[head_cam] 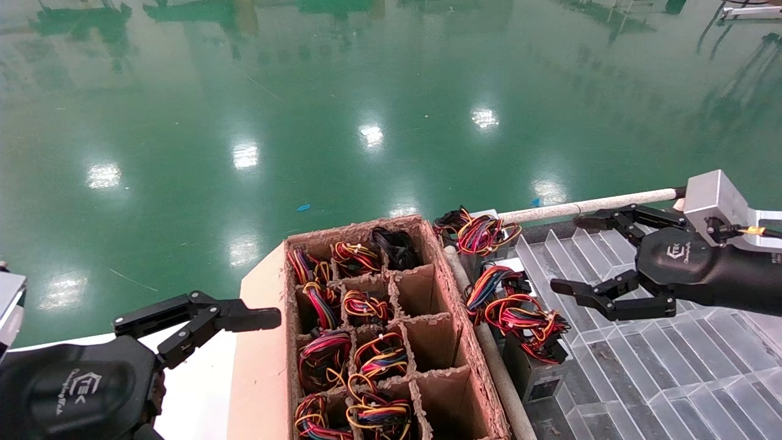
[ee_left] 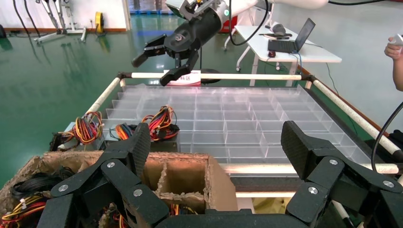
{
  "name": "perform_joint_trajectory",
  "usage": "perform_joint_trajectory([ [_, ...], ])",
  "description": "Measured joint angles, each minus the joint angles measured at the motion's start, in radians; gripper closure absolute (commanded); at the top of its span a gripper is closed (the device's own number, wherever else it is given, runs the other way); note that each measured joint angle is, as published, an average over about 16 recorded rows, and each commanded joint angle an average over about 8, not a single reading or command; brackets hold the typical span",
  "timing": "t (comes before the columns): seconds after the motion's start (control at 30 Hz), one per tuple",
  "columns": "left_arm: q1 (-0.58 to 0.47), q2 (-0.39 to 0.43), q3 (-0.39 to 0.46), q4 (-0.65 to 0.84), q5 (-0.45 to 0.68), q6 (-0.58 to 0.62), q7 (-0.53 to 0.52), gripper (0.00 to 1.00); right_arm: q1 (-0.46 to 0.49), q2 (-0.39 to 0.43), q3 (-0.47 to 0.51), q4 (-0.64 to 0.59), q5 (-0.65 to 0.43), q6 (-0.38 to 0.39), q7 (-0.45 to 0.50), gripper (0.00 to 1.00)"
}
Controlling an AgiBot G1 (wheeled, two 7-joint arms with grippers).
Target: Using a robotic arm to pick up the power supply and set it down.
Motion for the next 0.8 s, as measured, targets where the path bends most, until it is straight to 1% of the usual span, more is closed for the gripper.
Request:
perform_joint_trajectory([
  [0.2,0.0,0.0,0.0,0.0,0.0,0.0,0.0,0.0,-0.049,0.01,0.025,0.069,0.045,0.006,0.035,0.0],
  [0.8,0.0,0.0,0.0,0.0,0.0,0.0,0.0,0.0,-0.233,0.042,0.118,0.353,0.165,0.032,0.165,0.0],
])
